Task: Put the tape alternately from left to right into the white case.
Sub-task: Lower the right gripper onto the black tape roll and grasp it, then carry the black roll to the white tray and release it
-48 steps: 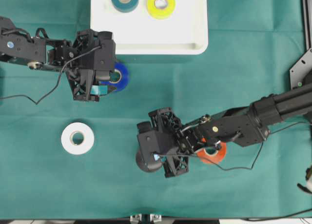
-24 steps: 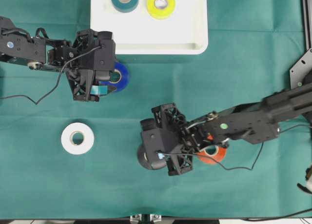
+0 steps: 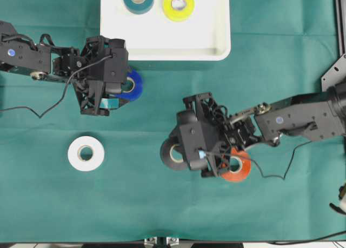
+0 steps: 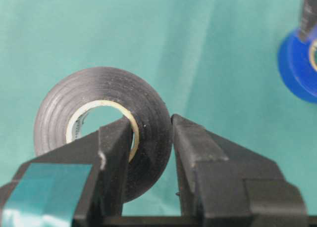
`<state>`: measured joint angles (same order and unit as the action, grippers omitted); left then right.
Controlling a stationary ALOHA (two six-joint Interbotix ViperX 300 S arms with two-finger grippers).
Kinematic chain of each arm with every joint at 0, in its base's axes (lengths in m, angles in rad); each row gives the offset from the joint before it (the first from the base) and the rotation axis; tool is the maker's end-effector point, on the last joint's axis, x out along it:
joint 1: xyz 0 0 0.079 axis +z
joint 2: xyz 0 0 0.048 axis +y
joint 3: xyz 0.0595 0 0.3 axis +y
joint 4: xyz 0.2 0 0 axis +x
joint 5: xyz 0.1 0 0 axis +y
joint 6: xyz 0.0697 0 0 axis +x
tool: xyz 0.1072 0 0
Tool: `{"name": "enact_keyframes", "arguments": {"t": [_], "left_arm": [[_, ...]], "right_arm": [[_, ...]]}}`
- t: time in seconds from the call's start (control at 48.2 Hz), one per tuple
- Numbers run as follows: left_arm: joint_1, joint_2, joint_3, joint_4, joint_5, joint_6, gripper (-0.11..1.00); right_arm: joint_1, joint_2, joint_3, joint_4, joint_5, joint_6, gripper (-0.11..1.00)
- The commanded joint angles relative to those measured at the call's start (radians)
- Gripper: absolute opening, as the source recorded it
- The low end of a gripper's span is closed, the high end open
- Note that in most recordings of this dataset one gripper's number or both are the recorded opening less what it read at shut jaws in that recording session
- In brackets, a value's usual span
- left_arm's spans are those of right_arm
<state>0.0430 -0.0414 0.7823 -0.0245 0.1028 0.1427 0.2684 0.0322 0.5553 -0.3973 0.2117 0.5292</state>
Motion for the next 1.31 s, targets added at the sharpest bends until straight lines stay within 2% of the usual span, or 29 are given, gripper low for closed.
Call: {"name": "enact_keyframes", "arguments": {"t": [0.0,0.207,0.436,0.747,1.017,1.286], "left_arm": [[-0.005,-0.023,-0.009,-0.002,-0.006,-0.002,0.81],[-0.008,-0.023,-0.009,-0.002,-0.006,-0.002,0.81],[-0.012,-0.023,-0.008,-0.002,-0.006,-0.002,0.81],[-0.017,-0.025,-0.008,-0.002,-0.006,-0.006,0.8],[-0.018,-0.023,-0.006,-0.002,-0.006,-0.015,0.81],[-0.018,-0.025,-0.008,-0.002,-0.006,-0.015,0.81]], "right_arm": [[-0.008,-0.032,-0.006,-0.005,-0.003,0.002,0.25],[-0.067,-0.071,0.014,-0.006,0.02,0.002,0.25],[-0.183,-0.149,0.084,-0.008,0.02,0.002,0.25],[-0.41,-0.227,0.193,-0.012,-0.008,0.0,0.25],[-0.597,-0.216,0.245,-0.051,-0.094,-0.002,0.25],[-0.661,-0.166,0.253,-0.051,-0.17,-0.005,0.25]]}}
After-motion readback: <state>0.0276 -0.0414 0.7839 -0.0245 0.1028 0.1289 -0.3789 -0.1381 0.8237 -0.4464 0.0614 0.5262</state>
